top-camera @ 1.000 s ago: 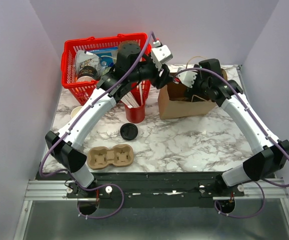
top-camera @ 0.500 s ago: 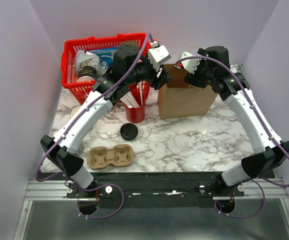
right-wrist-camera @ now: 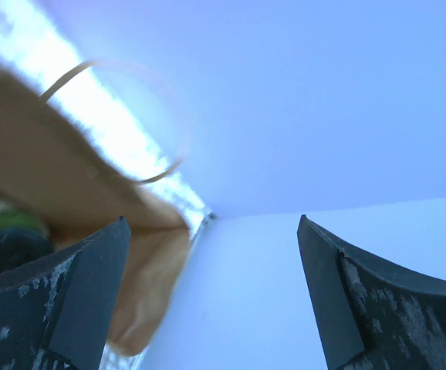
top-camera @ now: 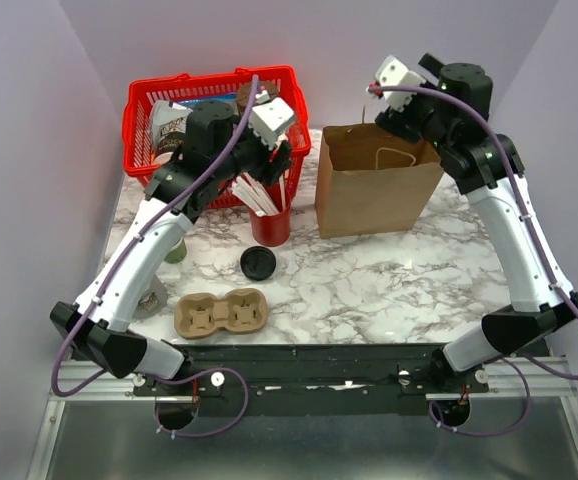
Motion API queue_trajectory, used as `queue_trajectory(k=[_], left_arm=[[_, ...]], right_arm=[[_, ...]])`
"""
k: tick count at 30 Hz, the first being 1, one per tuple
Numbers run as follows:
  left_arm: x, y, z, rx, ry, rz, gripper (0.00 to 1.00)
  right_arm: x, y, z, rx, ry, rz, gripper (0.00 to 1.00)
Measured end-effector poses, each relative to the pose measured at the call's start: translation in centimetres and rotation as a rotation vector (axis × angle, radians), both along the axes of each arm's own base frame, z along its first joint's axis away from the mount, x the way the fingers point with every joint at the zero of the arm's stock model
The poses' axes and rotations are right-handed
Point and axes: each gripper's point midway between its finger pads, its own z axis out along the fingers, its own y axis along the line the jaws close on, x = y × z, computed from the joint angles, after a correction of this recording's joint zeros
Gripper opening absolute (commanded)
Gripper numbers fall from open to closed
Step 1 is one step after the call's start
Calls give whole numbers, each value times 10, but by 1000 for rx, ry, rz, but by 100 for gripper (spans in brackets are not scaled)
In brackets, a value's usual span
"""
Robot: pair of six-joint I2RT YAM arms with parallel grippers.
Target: Pack the takeout coffee
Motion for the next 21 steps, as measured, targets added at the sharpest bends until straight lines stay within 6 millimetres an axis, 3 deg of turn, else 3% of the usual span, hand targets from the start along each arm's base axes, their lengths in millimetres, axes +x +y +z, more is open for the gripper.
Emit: queue_trajectory(k=[4,8,12,15,18,19,21], left_arm=[[9,31,-11,26,37,92,70],[15,46,-29,46,82,147,67],[16,50,-55,60,146,162,60],[22,45,-66,48,186,165,54],[32,37,-82,26,244,174,50],[36,34,-86,22,258,176,49],[44,28,-99,13,302,181,48]], right_arm=[[-8,-9,53,110,-161,-47,96],[-13,-20,86,192,-269,-109,96],[-17,-17,91,275,-275,-100,92],[-32,-5,88,366,-237,-23,91],[-69,16,74,482,-153,129,93],[-84,12,83,498,-172,148,99],[-116,16,82,559,-179,228,100]])
